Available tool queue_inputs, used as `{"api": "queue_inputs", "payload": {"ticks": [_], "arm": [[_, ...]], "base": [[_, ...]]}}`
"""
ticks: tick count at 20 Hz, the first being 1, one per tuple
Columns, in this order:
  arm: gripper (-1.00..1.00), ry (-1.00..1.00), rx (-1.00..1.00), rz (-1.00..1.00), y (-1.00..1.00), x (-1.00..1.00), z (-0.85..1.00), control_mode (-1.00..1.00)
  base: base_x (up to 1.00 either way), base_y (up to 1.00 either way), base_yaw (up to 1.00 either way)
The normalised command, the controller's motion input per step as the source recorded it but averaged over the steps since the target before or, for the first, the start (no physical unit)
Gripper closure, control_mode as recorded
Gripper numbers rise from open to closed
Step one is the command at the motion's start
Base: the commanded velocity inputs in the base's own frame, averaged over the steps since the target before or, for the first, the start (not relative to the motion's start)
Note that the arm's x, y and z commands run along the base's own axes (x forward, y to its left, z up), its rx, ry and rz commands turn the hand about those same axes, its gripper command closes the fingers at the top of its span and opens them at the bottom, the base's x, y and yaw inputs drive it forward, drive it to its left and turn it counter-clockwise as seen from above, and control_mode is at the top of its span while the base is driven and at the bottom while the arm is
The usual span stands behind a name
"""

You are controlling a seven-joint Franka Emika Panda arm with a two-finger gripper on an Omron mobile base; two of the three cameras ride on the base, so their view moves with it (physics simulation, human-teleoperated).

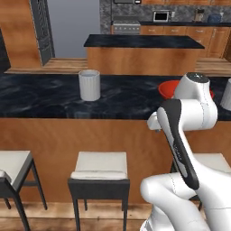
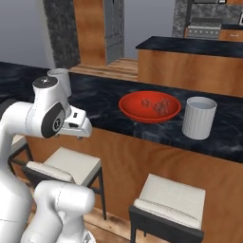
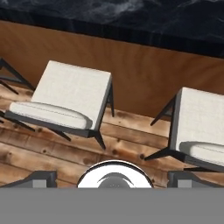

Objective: There are four ice cubes in the ice bowl. Place two ice cubes in each glass of water.

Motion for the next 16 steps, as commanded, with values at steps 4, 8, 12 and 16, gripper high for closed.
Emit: {"api": "queue_inputs", "payload": {"ticks": [4,8,12,16], "arm": [[-1.0,-0.01,0.1,0.05,-0.38,0.11,0.36,-1.0],[-1.0,-0.02,0.2,0.07,-0.78,0.24,0.68,-1.0],[-1.0,0.0,0.1,0.03,-0.6,0.26,0.52,-1.0],[-1.0,-0.01,-0.17,0.03,-0.48,0.16,0.41,-1.0]], "base": [[0.1,-0.35,0.04],[0.0,0.0,0.0],[0.0,0.0,0.0],[0.0,0.0,0.0]]}}
